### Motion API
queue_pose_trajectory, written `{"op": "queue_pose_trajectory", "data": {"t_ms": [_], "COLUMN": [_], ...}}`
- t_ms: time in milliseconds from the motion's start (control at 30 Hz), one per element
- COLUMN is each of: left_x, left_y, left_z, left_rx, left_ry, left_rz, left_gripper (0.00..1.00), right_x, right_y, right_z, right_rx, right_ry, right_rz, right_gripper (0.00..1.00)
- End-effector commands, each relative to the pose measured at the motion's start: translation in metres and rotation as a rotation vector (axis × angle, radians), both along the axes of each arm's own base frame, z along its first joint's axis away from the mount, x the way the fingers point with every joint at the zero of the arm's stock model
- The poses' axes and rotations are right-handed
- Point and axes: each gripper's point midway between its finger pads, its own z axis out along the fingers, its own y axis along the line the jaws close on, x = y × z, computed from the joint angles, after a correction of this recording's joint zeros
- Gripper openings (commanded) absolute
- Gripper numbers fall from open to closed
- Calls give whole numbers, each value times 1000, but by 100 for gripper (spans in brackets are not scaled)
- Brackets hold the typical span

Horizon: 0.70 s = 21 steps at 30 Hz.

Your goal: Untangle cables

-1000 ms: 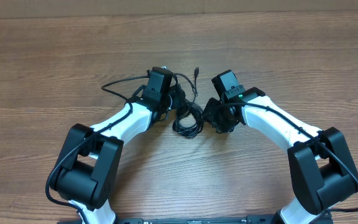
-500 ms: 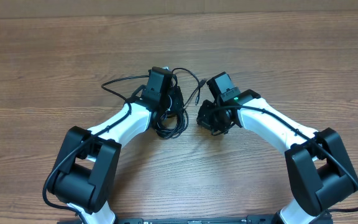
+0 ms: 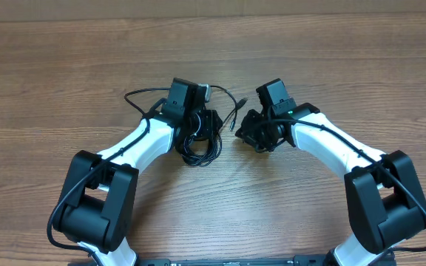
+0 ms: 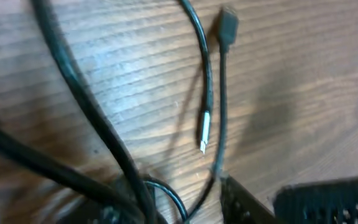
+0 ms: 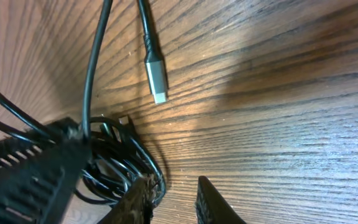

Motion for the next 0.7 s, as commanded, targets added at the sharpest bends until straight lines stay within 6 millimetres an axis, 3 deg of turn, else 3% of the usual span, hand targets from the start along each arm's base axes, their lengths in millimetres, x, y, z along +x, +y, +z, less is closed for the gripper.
{"op": "queue_pose_trajectory", "data": {"t_ms": [0,167,267,533,667], "left_x": [16,16,20,19,13], "left_y": [-2,14,24,80,104], "left_z": [39,47,49,33,27], "left_rx": [-16,71,107,231,259], "left_ry": [-87,-63,-68,27,82], "left_rz": [-71,-97,-84,59,107], "left_gripper": [52,65,80,74,64], "right_x": [0,6,9,18,30], "right_y": [1,3,5,9,14], "right_z": [0,2,4,9,16], "right_rx": [14,25,32,50,75], "right_ry": [6,-22,-37,-81,-138], "right_rz": [1,1,2,1,1], "right_gripper": [24,27,28,29,29]}}
